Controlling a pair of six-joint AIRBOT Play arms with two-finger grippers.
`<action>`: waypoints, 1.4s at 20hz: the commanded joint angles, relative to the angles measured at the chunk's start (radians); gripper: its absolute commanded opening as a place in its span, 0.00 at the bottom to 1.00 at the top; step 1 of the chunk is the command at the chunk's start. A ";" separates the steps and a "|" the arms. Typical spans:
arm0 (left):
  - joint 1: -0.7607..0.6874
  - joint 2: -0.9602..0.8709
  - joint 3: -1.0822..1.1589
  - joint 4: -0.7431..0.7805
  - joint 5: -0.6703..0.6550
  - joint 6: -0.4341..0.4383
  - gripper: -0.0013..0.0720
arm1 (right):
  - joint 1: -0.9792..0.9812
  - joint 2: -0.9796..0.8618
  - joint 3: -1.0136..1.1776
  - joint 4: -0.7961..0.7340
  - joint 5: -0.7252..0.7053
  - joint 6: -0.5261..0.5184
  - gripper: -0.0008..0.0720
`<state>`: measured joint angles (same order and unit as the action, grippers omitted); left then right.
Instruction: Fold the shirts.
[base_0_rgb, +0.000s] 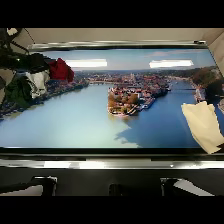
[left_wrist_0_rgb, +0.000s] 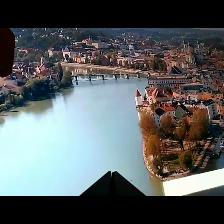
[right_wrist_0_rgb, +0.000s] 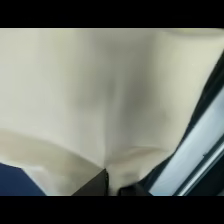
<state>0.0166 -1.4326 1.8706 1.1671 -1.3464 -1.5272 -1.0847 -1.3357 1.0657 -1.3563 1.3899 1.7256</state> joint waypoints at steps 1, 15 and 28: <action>-0.008 -0.001 0.000 0.000 0.000 0.001 0.05 | -0.008 0.034 -0.142 -0.040 -0.011 0.014 0.06; -0.024 -0.002 0.000 0.001 0.001 0.001 0.05 | -0.007 0.061 -0.187 -0.137 -0.134 -0.069 0.46; -0.182 -0.031 0.105 0.782 0.056 -0.091 0.05 | 0.587 0.168 0.674 -0.024 -0.253 -0.140 0.78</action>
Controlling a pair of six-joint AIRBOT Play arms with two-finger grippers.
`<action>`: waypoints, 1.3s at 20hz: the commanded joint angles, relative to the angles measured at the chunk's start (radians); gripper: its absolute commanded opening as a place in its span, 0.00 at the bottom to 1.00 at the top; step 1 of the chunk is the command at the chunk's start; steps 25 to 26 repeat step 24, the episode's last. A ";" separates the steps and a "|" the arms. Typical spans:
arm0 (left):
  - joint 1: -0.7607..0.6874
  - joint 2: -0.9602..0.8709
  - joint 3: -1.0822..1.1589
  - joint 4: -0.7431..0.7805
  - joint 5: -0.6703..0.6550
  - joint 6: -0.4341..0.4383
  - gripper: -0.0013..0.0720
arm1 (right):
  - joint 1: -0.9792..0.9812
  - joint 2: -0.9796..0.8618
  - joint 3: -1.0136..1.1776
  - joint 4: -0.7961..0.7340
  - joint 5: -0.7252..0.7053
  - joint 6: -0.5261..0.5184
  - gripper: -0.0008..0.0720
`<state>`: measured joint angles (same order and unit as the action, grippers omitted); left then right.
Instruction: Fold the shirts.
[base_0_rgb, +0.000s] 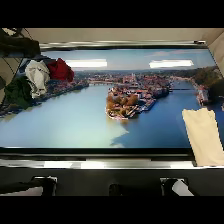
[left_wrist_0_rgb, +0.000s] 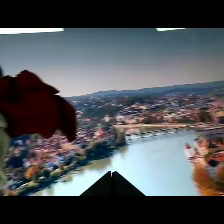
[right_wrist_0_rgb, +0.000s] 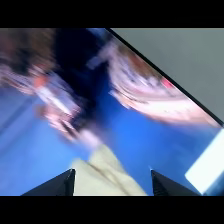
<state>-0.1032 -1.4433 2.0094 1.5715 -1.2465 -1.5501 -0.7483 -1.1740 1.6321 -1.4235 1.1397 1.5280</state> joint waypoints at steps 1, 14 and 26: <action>-0.063 -0.032 -0.085 0.339 -0.119 -0.098 0.17 | 0.380 -0.020 0.094 0.011 0.078 0.128 0.78; -0.072 0.151 -0.644 0.080 -0.069 -0.205 0.98 | 0.784 -0.265 0.012 -0.055 0.399 0.212 0.92; -0.072 0.149 -0.644 0.080 -0.069 -0.205 0.98 | 0.784 -0.265 0.012 -0.055 0.399 0.212 0.91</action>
